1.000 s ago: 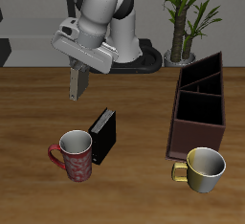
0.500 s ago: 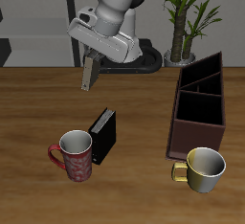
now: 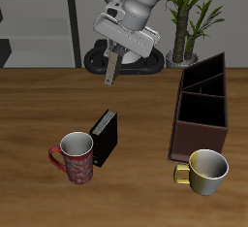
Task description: Place the yellow book into the left desk caddy's left compartment
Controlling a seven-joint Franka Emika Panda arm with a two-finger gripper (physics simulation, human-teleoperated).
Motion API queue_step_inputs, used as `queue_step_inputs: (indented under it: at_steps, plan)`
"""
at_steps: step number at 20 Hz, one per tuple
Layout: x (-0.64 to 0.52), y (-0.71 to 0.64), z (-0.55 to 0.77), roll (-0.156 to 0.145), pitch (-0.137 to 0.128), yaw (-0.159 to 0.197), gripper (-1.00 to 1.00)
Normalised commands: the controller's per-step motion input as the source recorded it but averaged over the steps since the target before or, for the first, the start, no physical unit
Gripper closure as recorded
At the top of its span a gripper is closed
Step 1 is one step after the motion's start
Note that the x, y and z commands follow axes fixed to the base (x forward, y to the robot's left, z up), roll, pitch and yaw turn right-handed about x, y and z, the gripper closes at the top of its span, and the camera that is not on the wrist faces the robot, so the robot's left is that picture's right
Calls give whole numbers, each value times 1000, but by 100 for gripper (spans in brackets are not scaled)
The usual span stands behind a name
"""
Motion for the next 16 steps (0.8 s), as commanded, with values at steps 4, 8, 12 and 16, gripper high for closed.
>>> queue_step_inputs:
  at_steps: [4,8,12,16]
  plan:
    - [-273,975,278,52,-48,48,100]
    - [-72,641,241,37,-18,-3,100]
    - [31,600,138,47,-6,31,100]
    - [-112,583,118,66,-14,22,100]
